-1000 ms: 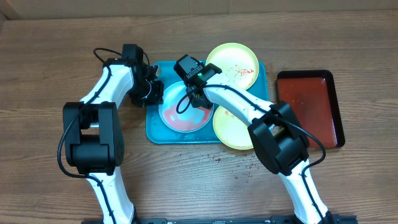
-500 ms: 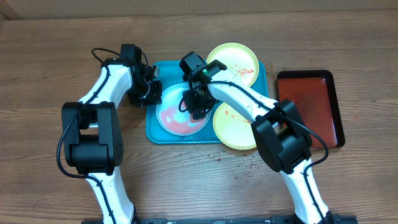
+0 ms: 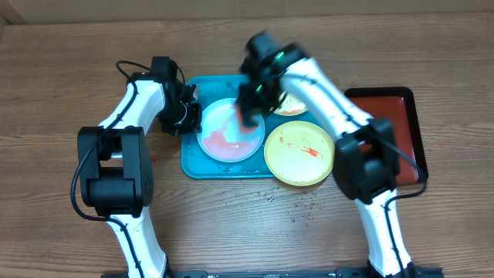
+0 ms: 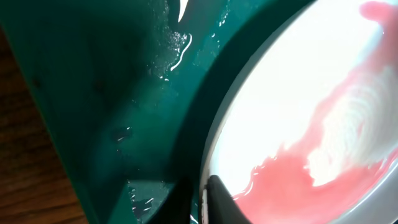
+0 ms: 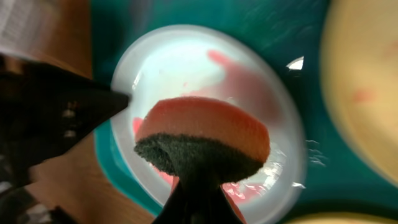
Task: Clean dirty plates on tray and stack at the side
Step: 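Raise the sponge with right gripper above the yellow plate, then lift the white plate with left gripper and place it left of tray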
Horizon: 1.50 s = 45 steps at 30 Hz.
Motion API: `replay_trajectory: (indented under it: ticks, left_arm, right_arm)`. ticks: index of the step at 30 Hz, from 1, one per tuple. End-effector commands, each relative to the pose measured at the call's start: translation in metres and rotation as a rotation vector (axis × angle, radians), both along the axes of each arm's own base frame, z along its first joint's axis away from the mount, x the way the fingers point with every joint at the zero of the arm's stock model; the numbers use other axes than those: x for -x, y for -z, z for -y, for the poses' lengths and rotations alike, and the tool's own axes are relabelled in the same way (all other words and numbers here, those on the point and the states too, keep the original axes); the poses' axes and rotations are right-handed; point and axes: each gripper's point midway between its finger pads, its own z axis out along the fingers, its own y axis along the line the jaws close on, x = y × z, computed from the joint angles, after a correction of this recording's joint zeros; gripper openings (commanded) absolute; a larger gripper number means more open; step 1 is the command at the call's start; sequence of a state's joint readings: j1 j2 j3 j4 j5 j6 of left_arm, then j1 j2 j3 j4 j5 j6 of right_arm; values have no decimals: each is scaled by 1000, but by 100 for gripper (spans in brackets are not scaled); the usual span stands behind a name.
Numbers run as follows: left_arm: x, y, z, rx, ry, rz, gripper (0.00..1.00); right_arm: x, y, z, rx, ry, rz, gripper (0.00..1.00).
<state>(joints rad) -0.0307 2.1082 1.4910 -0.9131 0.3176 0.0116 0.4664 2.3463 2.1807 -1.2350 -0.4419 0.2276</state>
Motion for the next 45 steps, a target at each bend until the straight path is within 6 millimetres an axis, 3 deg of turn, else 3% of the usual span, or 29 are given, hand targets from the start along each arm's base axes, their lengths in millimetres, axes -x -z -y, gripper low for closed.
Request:
replay_trajectory:
  ticks: [1, 6, 10, 12, 16, 22, 26, 31, 32, 35, 40, 45]
  left_arm:
    - [2, 6, -2, -4, 42, 2, 19]
    - [2, 6, 0, -4, 35, -1, 35]
    - [2, 12, 6, -3, 22, 3, 34]
    - [3, 17, 9, -2, 21, 8, 25]
    - [5, 28, 11, 0, 17, 26, 4]
    - [-8, 20, 12, 2, 17, 69, 4]
    - [-24, -9, 13, 4, 17, 126, 4]
    - [-46, -74, 8, -24, 11, 274, 4]
    - [-51, -100, 1, -66, 0, 341, 4]
    - [-52, -131, -14, -147, -25, 422, 4]
    - [-48, -158, -37, -277, -63, 481, 4]
    - [-46, -162, -47, -414, -75, 491, 4]
  right_arm:
    - [-25, -50, 15, -86, -4, 93, 4]
    - [-38, -107, 45, -103, 24, 181, 4]
    - [-40, -140, 64, -114, 59, 225, 4]
    - [-39, -150, 72, -114, 74, 233, 4]
    - [-36, -147, 94, -68, 114, 204, 4]
    - [-33, -138, 110, 19, 140, 181, 4]
    - [-33, -134, 116, 59, 151, 183, 4]
    - [-35, -132, 122, 91, 164, 192, 4]
    - [-36, -132, 123, 97, 165, 194, 4]
    - [-36, -132, 123, 97, 165, 194, 4]
    - [-36, -132, 124, 103, 167, 196, 4]
    - [-38, -130, 129, 134, 176, 207, 4]
